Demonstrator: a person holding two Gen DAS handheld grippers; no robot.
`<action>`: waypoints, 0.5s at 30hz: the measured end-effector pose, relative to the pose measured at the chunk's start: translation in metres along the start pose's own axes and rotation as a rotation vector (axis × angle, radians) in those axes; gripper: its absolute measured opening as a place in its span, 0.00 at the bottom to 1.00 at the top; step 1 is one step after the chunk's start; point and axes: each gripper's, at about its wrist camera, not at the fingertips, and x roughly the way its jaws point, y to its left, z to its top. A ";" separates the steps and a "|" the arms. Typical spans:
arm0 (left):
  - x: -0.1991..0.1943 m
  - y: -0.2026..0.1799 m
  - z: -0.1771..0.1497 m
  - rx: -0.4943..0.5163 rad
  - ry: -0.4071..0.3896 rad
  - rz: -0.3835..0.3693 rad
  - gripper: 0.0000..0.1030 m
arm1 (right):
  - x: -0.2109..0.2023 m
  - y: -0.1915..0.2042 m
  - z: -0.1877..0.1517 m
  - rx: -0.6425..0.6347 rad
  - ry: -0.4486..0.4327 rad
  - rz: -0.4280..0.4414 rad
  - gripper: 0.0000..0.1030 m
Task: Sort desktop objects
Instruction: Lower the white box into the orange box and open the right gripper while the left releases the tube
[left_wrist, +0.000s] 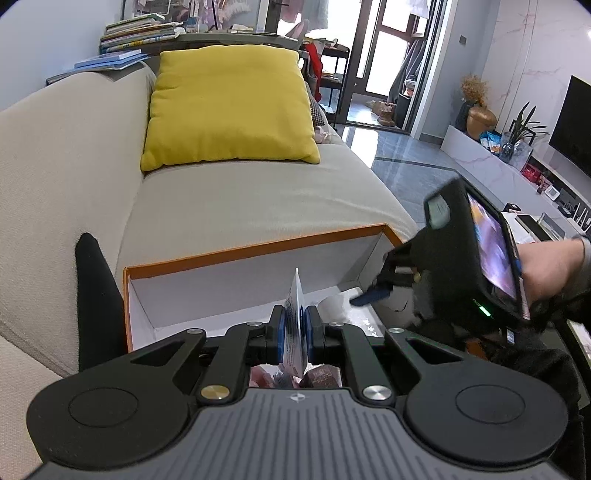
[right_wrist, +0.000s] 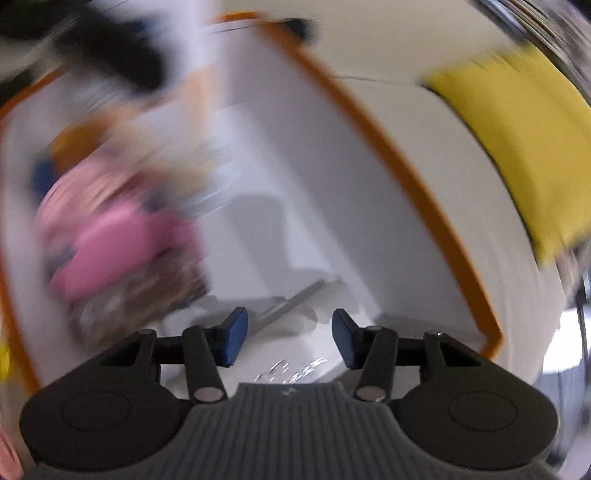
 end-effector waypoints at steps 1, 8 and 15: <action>0.000 -0.001 0.001 0.001 0.000 0.000 0.12 | -0.001 0.005 -0.003 -0.062 -0.001 0.033 0.52; 0.002 -0.006 0.003 0.014 -0.001 -0.012 0.12 | 0.010 0.028 -0.004 -0.247 0.034 0.095 0.52; 0.000 -0.009 0.003 0.018 -0.001 -0.033 0.12 | 0.012 0.032 -0.003 -0.324 0.117 0.050 0.52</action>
